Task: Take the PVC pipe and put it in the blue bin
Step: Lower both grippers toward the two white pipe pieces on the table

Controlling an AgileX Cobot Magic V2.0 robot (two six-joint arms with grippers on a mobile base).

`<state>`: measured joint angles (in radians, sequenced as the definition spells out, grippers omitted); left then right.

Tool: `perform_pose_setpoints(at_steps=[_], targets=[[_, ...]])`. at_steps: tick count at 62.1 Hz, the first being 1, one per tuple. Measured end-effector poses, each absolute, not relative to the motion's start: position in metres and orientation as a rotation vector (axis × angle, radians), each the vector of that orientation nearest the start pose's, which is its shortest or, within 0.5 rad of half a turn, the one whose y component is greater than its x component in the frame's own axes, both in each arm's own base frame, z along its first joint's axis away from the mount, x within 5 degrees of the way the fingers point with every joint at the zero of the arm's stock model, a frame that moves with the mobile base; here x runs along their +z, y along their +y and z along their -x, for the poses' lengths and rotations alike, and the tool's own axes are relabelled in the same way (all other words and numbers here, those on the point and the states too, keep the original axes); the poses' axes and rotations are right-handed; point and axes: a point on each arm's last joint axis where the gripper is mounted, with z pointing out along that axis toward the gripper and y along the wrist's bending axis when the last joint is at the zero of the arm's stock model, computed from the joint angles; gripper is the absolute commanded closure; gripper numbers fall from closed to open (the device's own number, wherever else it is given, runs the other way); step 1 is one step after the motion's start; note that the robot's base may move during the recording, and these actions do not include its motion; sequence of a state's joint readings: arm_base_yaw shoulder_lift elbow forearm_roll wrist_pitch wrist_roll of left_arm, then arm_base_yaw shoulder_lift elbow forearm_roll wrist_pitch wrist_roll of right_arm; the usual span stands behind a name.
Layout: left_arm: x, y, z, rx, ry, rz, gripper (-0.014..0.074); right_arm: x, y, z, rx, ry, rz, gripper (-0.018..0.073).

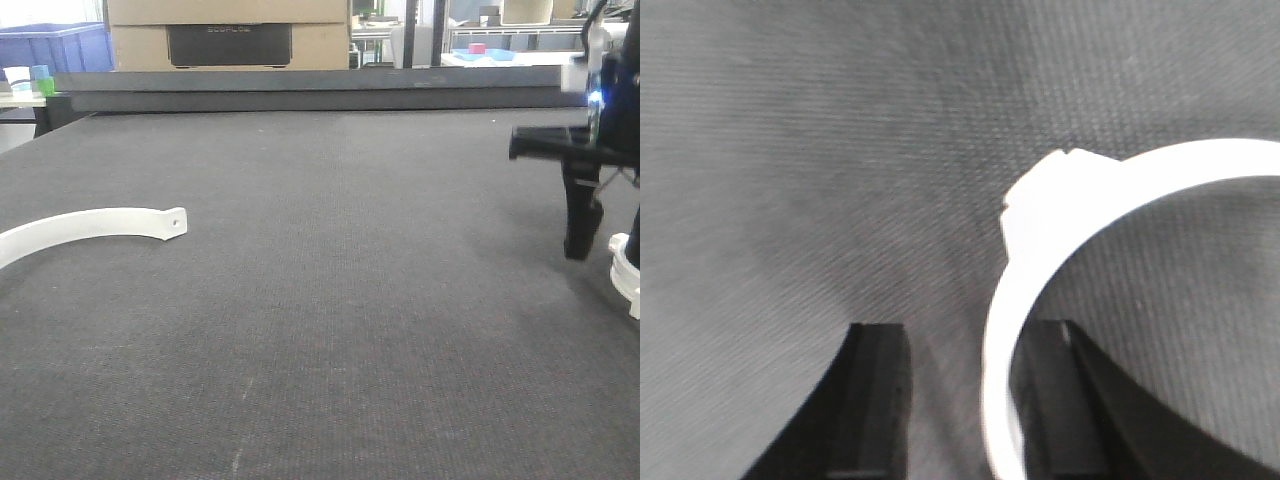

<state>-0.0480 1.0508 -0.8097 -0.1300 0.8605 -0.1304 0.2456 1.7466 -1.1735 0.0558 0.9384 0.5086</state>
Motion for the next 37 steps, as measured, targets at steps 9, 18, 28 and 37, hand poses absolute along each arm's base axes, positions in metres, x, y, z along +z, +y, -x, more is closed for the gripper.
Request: perform_pose_setpoints(at_steps=[9,18,28,37], targets=[[0.2938,-0.0182,-0.1918,-0.224,2.584,0.18,0.0707,0.1997,0.0835,-0.3238,0.141,3.005,-0.461,0.0408],[0.2937,-0.0182,-0.1916,-0.224,2.586,0.18,0.0707,0.1964,0.0812,-0.3254,0.133,3.016,-0.475,0.0408],[0.2933,-0.0182,-0.1909,-0.224,2.595,0.18,0.0707,0.1964,0.0801,-0.3254,0.133,3.018,-0.482,0.0489],[0.2936,-0.0182,-0.1914,-0.224,2.588,0.18,0.0707,0.1965,0.0776,-0.3256,0.103,3.019,-0.467,0.0729]])
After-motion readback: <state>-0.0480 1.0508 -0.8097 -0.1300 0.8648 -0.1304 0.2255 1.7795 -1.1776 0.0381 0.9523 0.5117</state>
